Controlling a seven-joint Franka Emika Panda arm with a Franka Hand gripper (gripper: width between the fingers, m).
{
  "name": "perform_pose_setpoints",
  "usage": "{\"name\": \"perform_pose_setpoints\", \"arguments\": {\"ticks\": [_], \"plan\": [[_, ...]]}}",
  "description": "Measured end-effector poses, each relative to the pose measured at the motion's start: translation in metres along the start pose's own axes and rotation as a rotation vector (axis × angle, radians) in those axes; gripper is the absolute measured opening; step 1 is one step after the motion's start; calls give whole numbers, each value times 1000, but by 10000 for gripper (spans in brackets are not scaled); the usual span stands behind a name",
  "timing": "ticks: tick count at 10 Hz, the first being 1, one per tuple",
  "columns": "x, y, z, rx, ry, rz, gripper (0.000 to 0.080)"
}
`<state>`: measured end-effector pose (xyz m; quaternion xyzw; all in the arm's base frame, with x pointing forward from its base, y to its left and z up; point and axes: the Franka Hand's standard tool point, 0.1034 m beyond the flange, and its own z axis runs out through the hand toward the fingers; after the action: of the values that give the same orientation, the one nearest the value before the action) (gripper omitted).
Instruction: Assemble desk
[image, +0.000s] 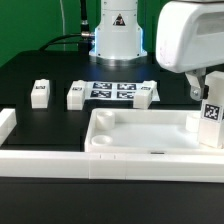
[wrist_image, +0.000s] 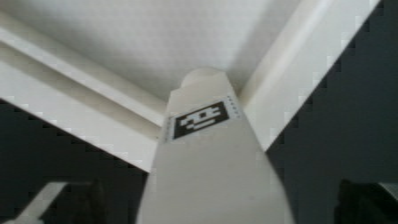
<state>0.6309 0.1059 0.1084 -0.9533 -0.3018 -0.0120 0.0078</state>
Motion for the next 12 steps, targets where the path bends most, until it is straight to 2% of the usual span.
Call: {"name": "perform_pose_setpoints", "arguments": {"ticks": [1,2,3,4,5,8,12], "plan": [[-1,1,1,1,-2,-62,649],[-1,1,2,2,-3,-70,528],[-1,1,2,2,-3,-68,528],[-1,1,2,2,-3,-67,390],[-1,1,2,2,-3,-67,287],[-1,1,2,2,-3,-47,288],[-2,1,2,12,0,305,288]]}}
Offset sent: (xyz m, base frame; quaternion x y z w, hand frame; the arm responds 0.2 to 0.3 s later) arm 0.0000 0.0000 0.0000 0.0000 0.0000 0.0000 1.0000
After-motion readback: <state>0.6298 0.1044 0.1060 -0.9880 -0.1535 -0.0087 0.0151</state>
